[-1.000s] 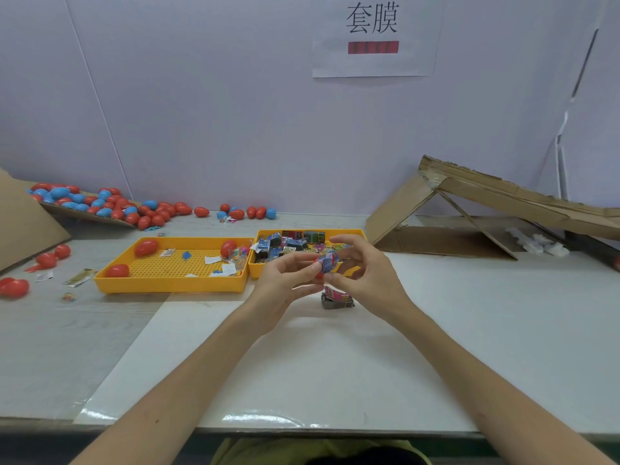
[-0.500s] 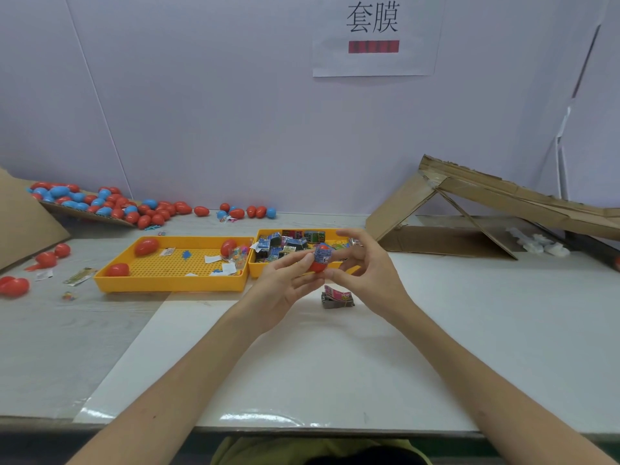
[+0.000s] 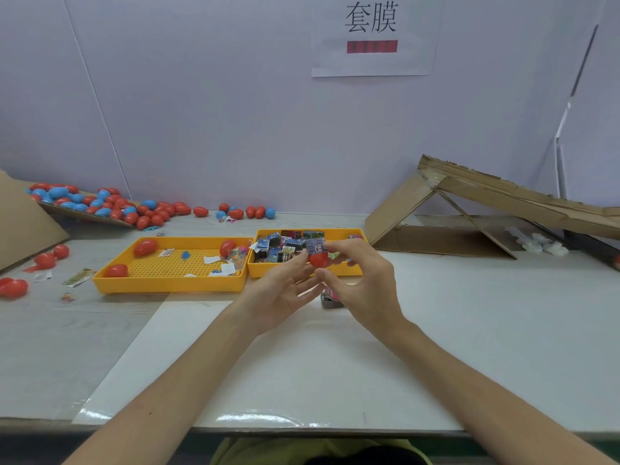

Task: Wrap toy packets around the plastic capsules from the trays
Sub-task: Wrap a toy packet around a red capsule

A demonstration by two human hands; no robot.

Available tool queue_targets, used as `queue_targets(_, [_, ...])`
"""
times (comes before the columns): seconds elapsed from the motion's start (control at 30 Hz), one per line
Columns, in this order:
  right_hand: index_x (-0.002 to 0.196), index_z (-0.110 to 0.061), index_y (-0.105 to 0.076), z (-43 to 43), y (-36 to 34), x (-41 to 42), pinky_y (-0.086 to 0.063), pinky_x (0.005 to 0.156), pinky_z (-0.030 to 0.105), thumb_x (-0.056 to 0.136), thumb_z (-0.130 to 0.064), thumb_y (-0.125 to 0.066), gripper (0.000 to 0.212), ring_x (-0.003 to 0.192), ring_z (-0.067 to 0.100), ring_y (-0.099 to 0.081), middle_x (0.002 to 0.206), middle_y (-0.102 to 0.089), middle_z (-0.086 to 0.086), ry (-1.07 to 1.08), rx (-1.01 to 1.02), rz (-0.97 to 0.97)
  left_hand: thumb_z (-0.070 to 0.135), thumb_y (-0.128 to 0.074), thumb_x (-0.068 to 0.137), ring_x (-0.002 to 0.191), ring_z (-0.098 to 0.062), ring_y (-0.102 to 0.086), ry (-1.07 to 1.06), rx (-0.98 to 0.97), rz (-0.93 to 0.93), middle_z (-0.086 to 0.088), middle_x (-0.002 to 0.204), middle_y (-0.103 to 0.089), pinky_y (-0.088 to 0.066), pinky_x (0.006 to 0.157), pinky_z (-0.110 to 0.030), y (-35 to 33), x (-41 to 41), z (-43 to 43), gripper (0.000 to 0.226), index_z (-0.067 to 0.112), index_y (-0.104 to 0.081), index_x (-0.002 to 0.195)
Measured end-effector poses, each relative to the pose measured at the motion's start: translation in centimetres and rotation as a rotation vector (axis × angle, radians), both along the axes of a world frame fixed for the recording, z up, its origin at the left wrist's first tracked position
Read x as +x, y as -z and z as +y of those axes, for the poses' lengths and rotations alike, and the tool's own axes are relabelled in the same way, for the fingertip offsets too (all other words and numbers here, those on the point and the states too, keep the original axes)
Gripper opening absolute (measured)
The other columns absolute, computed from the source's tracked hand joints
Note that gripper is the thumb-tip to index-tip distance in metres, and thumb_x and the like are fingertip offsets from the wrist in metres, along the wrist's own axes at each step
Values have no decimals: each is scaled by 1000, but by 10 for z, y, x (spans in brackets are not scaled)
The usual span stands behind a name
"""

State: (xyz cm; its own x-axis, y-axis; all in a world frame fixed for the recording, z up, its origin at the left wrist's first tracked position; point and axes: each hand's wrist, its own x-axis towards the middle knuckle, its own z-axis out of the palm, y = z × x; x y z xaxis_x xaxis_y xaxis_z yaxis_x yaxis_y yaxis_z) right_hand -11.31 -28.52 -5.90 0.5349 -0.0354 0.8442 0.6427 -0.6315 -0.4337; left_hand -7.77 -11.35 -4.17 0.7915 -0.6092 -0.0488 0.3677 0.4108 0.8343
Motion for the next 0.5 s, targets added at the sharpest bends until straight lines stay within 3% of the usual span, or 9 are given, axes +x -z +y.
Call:
queue_targets(0.13, [110,-13,-74,-1,1,2,-44,85,9,80,-13,-84,31,93,-3,-62,105,-69,-3,46,18,-43,38,-64,93,110,-19,-70,11,38,17,-7,123,-71,-59,87,-32,0,0,-2,28,17,-81,102])
queue_targets(0.5, [106,-7,-78,-2,1,2,-47,90,12,81,-5,-82,26,97,8,-65,103,-72,2,69,3,-79,40,-64,93,118,-24,-67,37,72,-7,-6,124,-71,-59,85,-32,0,-1,-1,29,21,-79,108])
